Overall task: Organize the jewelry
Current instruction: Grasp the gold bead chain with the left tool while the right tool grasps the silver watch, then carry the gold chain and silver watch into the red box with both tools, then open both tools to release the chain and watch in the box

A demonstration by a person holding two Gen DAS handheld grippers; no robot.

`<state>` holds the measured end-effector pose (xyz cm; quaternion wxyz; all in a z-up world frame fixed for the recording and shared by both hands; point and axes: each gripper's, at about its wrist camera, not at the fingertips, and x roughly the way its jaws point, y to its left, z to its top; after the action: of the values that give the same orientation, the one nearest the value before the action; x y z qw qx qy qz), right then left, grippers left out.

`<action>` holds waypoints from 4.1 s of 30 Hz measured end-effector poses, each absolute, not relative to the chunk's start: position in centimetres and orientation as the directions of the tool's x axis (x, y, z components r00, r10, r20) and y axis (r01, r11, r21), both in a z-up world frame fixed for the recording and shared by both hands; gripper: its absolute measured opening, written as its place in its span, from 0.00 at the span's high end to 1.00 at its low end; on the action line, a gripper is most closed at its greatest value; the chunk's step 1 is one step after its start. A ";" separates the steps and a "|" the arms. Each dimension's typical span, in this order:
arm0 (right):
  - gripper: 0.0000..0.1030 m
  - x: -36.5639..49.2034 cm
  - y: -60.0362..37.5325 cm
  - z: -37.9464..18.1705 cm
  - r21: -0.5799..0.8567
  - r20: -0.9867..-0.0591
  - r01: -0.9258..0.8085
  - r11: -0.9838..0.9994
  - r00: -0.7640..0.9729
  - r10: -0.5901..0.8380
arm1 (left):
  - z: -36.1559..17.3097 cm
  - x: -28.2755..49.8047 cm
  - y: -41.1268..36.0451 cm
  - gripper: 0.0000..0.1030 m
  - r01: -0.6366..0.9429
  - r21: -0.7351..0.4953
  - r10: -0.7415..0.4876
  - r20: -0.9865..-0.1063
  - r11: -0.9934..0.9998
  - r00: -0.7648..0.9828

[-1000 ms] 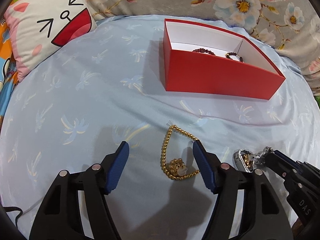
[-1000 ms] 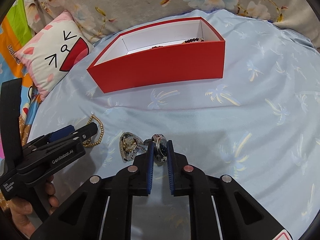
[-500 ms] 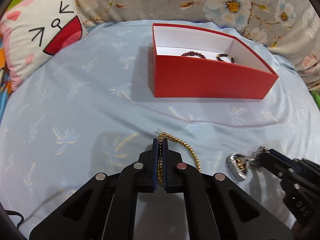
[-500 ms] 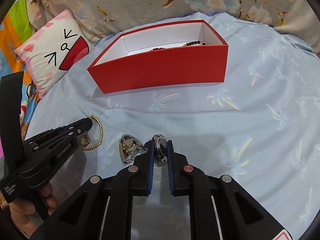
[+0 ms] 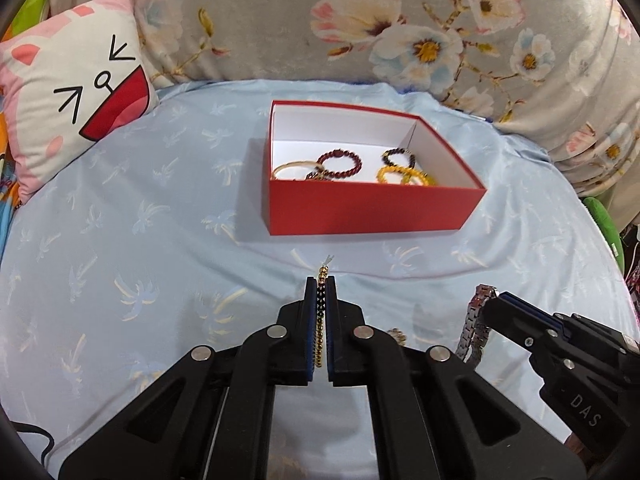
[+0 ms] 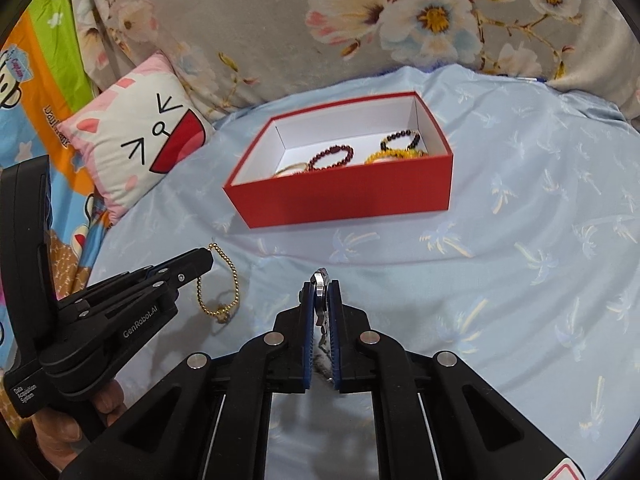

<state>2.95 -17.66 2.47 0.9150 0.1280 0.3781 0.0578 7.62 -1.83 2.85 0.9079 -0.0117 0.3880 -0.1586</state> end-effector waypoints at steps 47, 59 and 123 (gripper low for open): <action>0.93 12.1 -22.6 8.7 0.285 -0.597 0.037 0.958 0.789 0.147 | 9.8 14.4 -7.1 0.97 0.312 -0.027 -0.257 -0.633 0.950 0.730; 0.93 17.4 -23.0 8.4 0.262 -0.619 0.043 0.964 0.774 0.134 | 9.3 19.8 -8.6 0.97 0.293 -0.002 -0.225 -0.647 0.956 0.729; 0.75 22.2 -22.5 5.9 0.188 -0.663 0.103 0.977 0.747 0.049 | 5.5 25.5 -10.1 0.48 0.198 0.045 -0.110 -0.699 0.979 0.706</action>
<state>22.15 -22.46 5.86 0.9285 0.1070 0.3553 -0.0145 25.52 -10.06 5.48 0.9218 0.0583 0.3740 -0.0835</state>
